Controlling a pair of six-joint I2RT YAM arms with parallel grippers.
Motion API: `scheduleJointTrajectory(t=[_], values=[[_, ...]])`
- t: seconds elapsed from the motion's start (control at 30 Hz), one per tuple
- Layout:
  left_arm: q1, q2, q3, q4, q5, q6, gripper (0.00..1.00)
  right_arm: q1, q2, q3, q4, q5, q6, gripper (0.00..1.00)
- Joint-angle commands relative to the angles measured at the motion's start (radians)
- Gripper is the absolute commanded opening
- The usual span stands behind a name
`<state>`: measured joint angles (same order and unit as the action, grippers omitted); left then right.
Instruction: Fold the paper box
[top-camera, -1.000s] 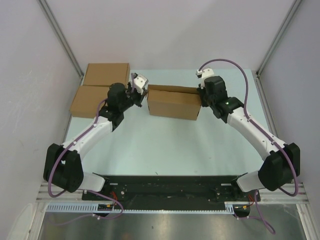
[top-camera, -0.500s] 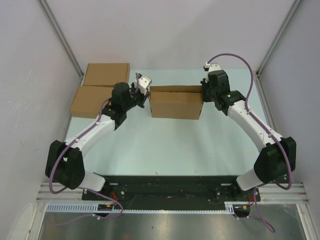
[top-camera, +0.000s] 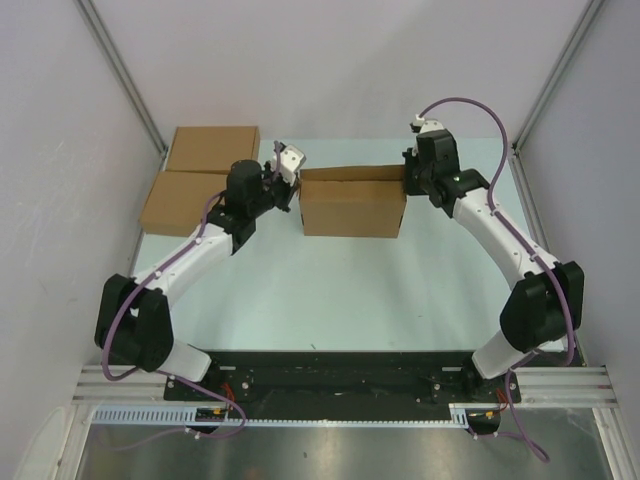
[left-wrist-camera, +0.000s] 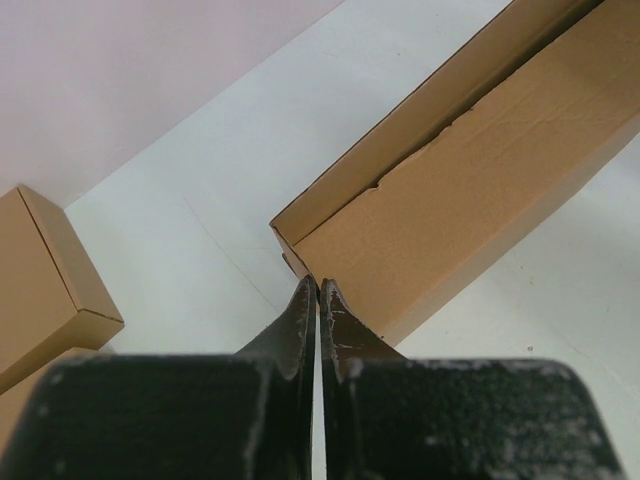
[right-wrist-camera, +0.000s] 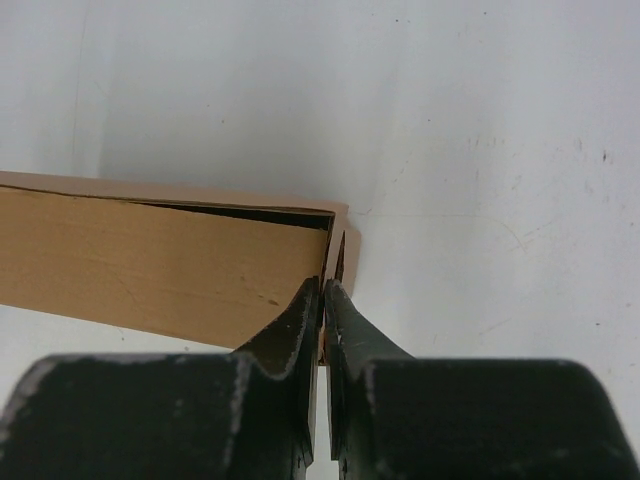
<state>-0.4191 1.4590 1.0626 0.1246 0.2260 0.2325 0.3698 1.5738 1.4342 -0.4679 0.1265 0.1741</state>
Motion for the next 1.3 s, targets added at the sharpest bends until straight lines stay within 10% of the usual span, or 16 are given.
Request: scheduleJointTrajectory(t=[0.0, 1.27], values=[[-0.041, 0.015, 0.051, 0.007, 0.082, -0.012, 0.0, 0.014, 0.028, 0.112, -0.021, -0.145, 0.065, 0.06], [-0.041, 0.034, 0.134, -0.04, 0.085, -0.094, 0.0, 0.07, 0.04, -0.018, 0.043, 0.015, -0.07, 0.05]])
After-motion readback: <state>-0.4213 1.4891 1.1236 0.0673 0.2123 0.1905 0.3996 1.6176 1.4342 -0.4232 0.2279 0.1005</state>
